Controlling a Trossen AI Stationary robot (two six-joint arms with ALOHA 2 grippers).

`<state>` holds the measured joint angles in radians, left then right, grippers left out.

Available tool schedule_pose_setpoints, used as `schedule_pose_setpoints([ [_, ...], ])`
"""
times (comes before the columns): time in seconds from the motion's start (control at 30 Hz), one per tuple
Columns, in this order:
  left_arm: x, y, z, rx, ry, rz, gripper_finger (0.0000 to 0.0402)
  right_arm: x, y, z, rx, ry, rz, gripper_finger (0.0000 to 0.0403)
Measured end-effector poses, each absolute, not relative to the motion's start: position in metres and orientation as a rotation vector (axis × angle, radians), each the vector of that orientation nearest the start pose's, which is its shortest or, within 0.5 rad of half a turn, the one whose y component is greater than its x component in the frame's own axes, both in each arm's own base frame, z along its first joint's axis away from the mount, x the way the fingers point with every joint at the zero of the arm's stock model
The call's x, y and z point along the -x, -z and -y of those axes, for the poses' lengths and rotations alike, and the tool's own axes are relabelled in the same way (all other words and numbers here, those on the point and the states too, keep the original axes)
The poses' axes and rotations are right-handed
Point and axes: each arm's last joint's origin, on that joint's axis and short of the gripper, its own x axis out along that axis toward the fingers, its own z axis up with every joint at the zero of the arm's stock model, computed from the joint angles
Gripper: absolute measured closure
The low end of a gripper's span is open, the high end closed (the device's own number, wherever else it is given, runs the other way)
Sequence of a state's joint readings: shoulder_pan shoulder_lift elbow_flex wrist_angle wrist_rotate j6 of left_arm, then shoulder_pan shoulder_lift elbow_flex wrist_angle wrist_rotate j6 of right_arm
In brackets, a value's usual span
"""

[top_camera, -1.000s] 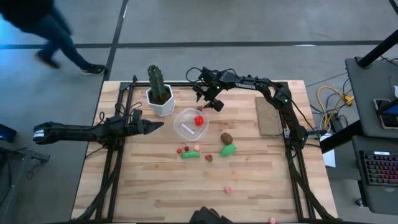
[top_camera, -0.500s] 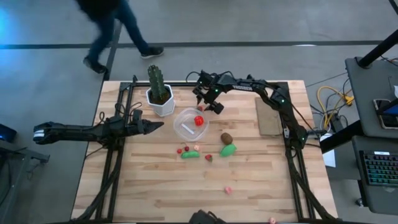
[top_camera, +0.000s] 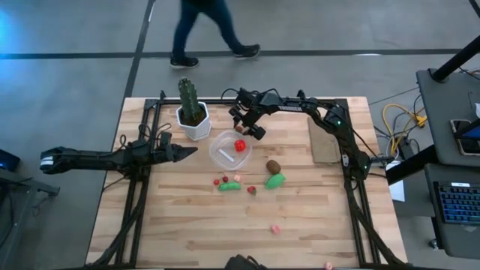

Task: Pick and placing Produce into tupperware
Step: Put the top strawberry into the transparent bin

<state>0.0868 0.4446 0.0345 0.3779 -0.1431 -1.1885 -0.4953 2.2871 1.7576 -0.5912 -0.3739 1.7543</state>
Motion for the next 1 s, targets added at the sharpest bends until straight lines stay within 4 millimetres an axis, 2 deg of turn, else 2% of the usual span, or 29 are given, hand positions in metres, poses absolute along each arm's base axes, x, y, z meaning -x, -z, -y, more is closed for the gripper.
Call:
schedule_pose_setpoints([
  [0.57, -0.1258, -0.1714, -0.0151, 1.182, -0.22, 0.108, 0.0118, -0.4244, -0.1456, 0.2177, -2.032, 1.035, -0.681, 0.0287],
  [1.0, -0.1258, -0.1714, -0.015, 1.182, -0.219, 0.108, 0.0118, -0.426, -0.147, 0.2186, -2.024, 1.014, -0.665, 0.0303],
])
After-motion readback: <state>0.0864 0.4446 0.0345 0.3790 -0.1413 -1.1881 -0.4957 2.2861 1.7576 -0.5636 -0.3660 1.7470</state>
